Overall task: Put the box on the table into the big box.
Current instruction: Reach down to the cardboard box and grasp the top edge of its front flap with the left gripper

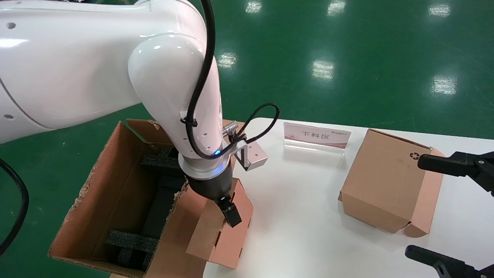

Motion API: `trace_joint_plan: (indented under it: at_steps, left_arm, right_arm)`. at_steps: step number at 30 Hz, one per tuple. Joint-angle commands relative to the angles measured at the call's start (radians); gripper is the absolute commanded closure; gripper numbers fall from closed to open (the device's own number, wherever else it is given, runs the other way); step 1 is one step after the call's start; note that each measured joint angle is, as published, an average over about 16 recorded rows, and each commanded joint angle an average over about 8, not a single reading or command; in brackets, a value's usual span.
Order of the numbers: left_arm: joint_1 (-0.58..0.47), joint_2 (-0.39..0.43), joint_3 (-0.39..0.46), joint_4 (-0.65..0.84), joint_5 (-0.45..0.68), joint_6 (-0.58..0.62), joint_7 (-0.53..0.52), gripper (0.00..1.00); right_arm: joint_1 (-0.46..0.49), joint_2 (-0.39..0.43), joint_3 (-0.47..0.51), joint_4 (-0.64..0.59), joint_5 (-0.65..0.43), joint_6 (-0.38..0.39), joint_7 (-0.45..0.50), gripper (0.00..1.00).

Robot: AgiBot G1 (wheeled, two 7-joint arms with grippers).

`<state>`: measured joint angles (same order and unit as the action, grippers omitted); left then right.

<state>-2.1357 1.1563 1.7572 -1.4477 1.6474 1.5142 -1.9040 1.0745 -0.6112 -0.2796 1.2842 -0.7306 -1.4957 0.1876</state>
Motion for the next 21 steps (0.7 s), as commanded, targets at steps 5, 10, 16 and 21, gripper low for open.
trace_joint_plan:
  at_steps: [5,10,16,21]
  left_arm:
    - [0.004,0.001,-0.001,-0.001,0.000,-0.005,0.000,1.00]
    - [0.006,0.000,-0.002,-0.001,0.001,-0.007,0.001,1.00]
    - [0.007,0.000,-0.002,-0.001,0.001,-0.008,0.001,1.00]
    - [0.008,0.001,-0.002,-0.001,0.001,-0.009,0.001,1.00]
  right_arm:
    - [0.000,0.000,0.000,0.000,0.000,0.000,0.000,0.00]
    - [0.000,0.000,0.000,0.000,0.000,0.000,0.000,0.13]
    - [0.000,0.000,0.000,0.000,0.000,0.000,0.000,0.88]
    - [0.000,0.000,0.000,0.000,0.000,0.000,0.000,1.00]
